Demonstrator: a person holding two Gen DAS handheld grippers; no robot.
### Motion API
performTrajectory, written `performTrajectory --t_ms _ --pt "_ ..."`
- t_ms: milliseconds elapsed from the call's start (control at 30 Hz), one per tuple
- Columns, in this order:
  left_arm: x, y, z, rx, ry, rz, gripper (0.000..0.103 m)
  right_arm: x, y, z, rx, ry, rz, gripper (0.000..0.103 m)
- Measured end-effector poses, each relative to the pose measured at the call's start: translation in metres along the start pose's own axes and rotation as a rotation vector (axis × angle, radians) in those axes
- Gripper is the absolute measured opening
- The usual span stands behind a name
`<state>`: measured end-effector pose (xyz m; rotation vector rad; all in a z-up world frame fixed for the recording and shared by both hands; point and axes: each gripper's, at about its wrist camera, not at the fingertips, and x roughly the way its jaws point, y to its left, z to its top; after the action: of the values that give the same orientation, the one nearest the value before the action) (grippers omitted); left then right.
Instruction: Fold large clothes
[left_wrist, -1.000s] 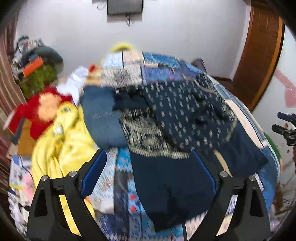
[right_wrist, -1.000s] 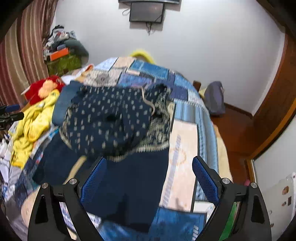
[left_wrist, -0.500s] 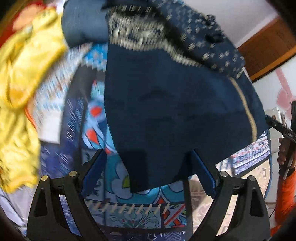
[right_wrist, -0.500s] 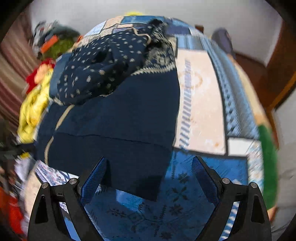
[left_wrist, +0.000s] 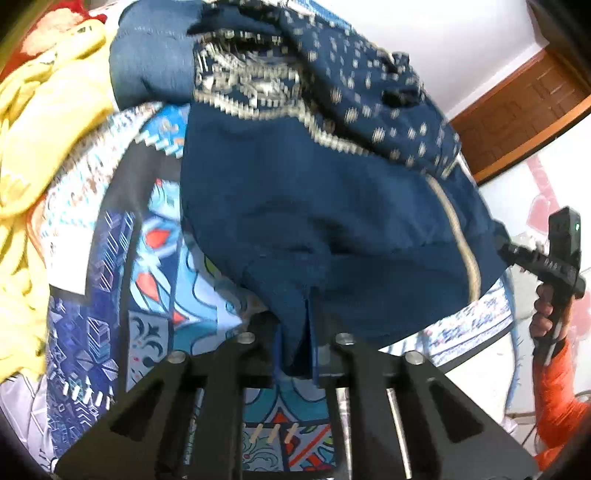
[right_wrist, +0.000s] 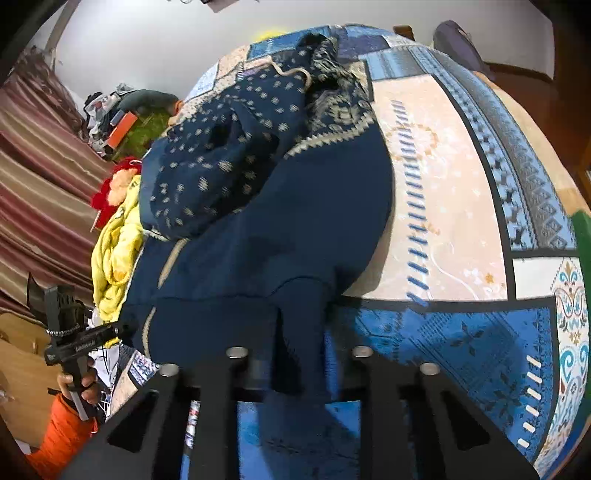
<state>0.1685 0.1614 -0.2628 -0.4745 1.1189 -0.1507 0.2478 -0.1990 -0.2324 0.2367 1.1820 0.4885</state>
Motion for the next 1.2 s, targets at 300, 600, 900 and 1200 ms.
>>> performTrajectory --t_ms 300,600,900,1200 --pt "-0.065 -0.033 0.036 0.09 -0.2 0.008 0.008 -0.044 0.045 0.035 -0.15 -0.151 0.027 0.009" --pt "-0.095 -0.07 0.094 0.174 -0.326 -0.007 0.008 -0.071 0.071 0.1 -0.211 -0.253 -0.009 0.008" --pt "-0.062 -0.054 0.069 0.183 -0.246 0.067 0.008 0.005 0.038 0.046 -0.245 0.078 -0.201 0.009" --pt "-0.051 -0.033 0.046 0.152 -0.181 0.09 0.008 0.012 0.01 0.009 -0.243 0.014 -0.303 0.021"
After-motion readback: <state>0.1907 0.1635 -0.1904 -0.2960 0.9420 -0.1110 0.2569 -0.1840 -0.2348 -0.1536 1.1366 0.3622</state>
